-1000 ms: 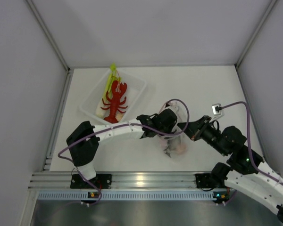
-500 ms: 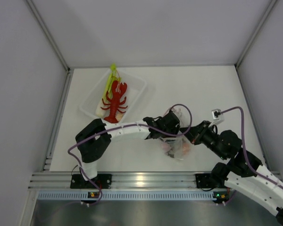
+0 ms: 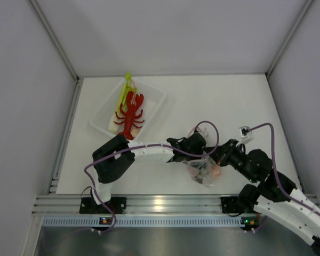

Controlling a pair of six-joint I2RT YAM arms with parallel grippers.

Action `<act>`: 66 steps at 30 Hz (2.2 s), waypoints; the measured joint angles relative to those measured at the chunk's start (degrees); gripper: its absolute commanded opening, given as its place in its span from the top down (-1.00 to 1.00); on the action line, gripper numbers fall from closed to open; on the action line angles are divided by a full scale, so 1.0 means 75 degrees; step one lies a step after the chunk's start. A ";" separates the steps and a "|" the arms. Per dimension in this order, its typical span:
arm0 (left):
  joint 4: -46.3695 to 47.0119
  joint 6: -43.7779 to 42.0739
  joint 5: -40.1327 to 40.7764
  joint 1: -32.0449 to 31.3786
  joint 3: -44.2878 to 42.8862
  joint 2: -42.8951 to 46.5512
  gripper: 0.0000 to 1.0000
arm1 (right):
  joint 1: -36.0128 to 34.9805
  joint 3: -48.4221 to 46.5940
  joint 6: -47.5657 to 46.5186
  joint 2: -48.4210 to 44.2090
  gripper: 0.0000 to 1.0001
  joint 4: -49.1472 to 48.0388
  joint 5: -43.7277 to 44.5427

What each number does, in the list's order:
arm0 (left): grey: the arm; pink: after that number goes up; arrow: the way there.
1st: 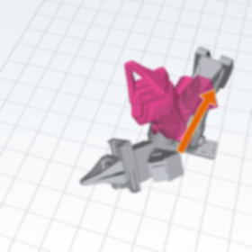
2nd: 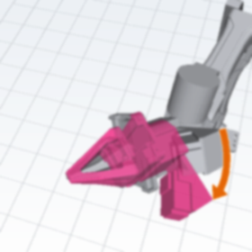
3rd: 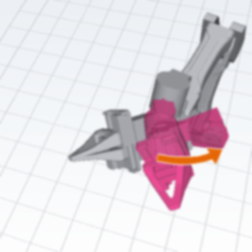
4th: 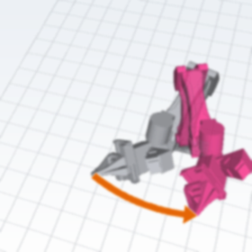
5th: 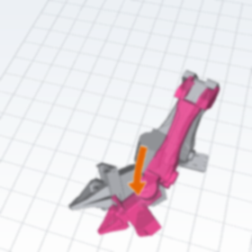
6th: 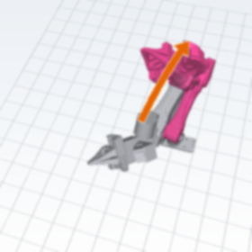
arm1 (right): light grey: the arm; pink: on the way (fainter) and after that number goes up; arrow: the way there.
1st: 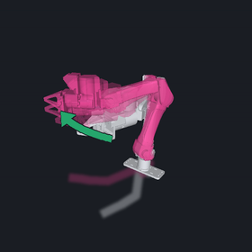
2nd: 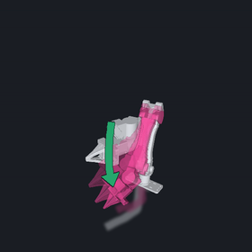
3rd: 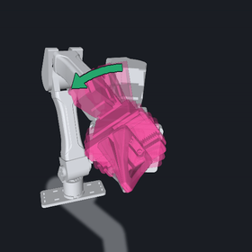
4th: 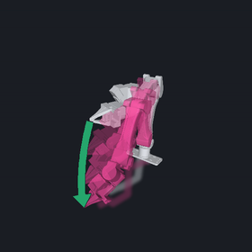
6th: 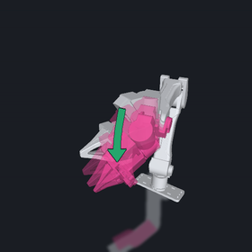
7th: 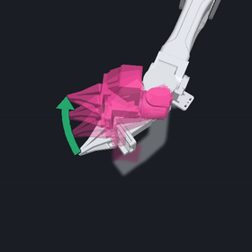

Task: Open the zip-top bag and remove the fake food
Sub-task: Pick up the fake fish from the zipper food storage bag.

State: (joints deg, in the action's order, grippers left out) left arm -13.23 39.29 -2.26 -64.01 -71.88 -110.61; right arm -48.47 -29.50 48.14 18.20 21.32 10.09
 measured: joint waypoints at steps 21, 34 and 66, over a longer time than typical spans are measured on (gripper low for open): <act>-0.0026 0.0213 0.1096 -0.0323 -0.0213 -0.0227 -0.27 | 0.0000 -0.0003 -0.0017 -0.0131 1.00 0.0388 -0.0117; -0.0487 0.0201 0.1224 -0.0597 -0.1102 -0.0560 -0.40 | 0.0000 -0.0015 -0.0087 -0.0102 1.00 0.0915 -0.0289; -0.0979 0.0437 0.2812 -0.0755 -0.1081 -0.0699 -0.24 | 0.0003 0.0076 -0.0093 0.0513 1.00 0.1323 -0.0187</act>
State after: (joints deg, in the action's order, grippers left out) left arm -20.58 42.57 18.83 -69.67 -79.99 -115.85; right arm -48.45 -28.93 47.44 22.04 31.24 8.69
